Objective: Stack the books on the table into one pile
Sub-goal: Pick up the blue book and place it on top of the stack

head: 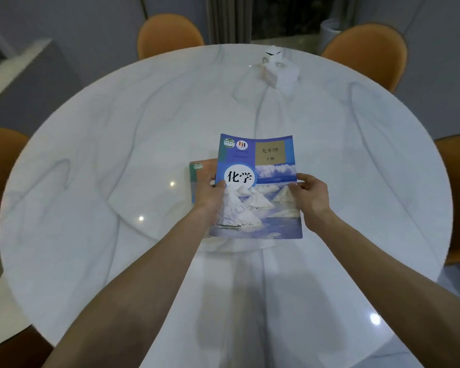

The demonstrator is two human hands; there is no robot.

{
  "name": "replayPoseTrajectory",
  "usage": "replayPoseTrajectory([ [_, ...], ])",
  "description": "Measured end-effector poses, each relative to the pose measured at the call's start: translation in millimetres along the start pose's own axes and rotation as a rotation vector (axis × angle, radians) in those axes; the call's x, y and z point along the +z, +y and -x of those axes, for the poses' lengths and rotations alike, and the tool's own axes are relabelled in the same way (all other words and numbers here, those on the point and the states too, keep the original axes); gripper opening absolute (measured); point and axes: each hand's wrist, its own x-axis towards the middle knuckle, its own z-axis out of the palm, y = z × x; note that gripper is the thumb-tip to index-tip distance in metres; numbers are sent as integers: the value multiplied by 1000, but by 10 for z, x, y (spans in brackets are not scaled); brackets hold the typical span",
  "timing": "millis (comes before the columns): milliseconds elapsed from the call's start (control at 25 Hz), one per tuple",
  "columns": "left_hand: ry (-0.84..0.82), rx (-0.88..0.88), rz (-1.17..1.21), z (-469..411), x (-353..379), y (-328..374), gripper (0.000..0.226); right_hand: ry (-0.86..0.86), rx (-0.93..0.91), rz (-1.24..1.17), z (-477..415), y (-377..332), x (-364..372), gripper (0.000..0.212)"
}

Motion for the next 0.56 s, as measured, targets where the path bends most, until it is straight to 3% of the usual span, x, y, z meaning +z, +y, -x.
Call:
replayPoseTrajectory([
  [240, 198, -56, -14, -262, -217, -43, 28, -81, -64, 118, -347, -142, 514, 28],
  [560, 276, -79, -224, -414, -271, -360, 28, -133, -50, 278, -574, 133, 957, 29],
])
